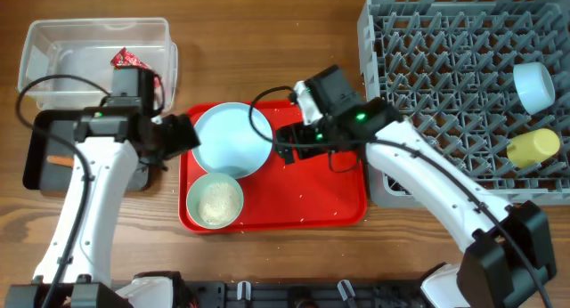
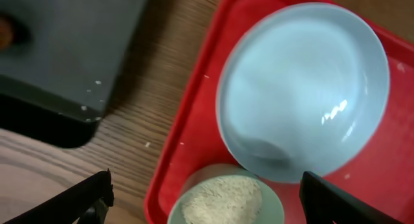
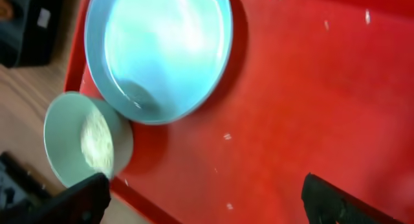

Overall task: Sort waste into correct bins and load items into the dishwasher rack
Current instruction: 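Move the right gripper to the light blue plate edge and grasp it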

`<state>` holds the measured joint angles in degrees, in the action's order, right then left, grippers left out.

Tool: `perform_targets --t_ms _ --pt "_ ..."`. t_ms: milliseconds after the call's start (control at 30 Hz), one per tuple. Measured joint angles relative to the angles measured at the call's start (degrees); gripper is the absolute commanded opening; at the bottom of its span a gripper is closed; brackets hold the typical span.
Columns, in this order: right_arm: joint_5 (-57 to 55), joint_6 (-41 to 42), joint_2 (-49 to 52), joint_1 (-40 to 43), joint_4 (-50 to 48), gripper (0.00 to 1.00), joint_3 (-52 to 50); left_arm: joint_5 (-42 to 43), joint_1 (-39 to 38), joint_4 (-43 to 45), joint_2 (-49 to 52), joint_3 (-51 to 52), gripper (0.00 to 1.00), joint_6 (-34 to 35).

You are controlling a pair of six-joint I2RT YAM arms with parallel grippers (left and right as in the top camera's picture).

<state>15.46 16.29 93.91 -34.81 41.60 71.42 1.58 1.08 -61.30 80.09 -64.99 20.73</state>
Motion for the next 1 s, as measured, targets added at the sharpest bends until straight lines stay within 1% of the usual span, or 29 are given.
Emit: perform_targets --t_ms 100,200,333,367,433,467,500,567,700,767,900,933,1000 --pt "-4.57 3.28 1.97 -2.60 -5.16 0.90 0.42 0.00 3.89 -0.17 0.00 0.00 0.96 1.70" --pt "-7.89 6.12 6.86 -4.70 -9.62 0.88 0.48 0.00 6.69 -0.46 0.00 0.00 0.96 2.86" --pt "-10.08 8.00 14.58 -6.67 -15.13 0.88 0.52 0.02 7.15 -0.57 0.00 0.02 0.97 3.54" --pt "-11.06 8.28 16.24 -7.17 -15.93 0.85 0.63 0.00 7.15 -0.59 0.00 0.02 0.97 3.61" --pt "-12.81 9.22 18.71 -7.93 -17.14 0.74 1.14 0.00 7.15 -0.57 0.00 0.02 0.97 3.63" --pt "-13.57 9.97 19.80 -8.24 -17.55 0.60 1.40 0.02 7.15 -0.59 0.00 0.02 0.98 3.63" --pt "-14.64 10.40 20.87 -8.52 -17.73 0.52 1.57 0.02 7.15 -0.59 0.00 0.02 0.98 3.63" --pt "-15.19 11.28 21.20 -8.57 -18.08 0.41 2.21 0.00 7.15 -0.57 0.00 0.00 0.98 3.63" --pt "-16.59 11.89 22.05 -8.55 -17.97 0.28 2.40 0.00 7.15 -0.57 0.00 0.02 0.98 3.63" --pt "-17.73 12.04 22.14 -8.55 -17.42 0.24 2.58 0.00 7.15 -0.57 0.00 0.02 0.98 3.63" --pt "-22.01 12.24 22.14 -8.50 -14.01 0.07 3.02 0.02 7.15 -0.59 0.00 0.02 0.98 3.63" --pt "-22.49 12.35 22.12 -8.48 -13.53 0.06 3.15 0.02 7.15 -0.59 0.00 0.02 0.99 3.63" --pt "-24.68 12.66 21.75 -7.67 -11.10 0.06 3.69 0.00 7.15 -0.59 0.00 0.02 0.98 3.63"
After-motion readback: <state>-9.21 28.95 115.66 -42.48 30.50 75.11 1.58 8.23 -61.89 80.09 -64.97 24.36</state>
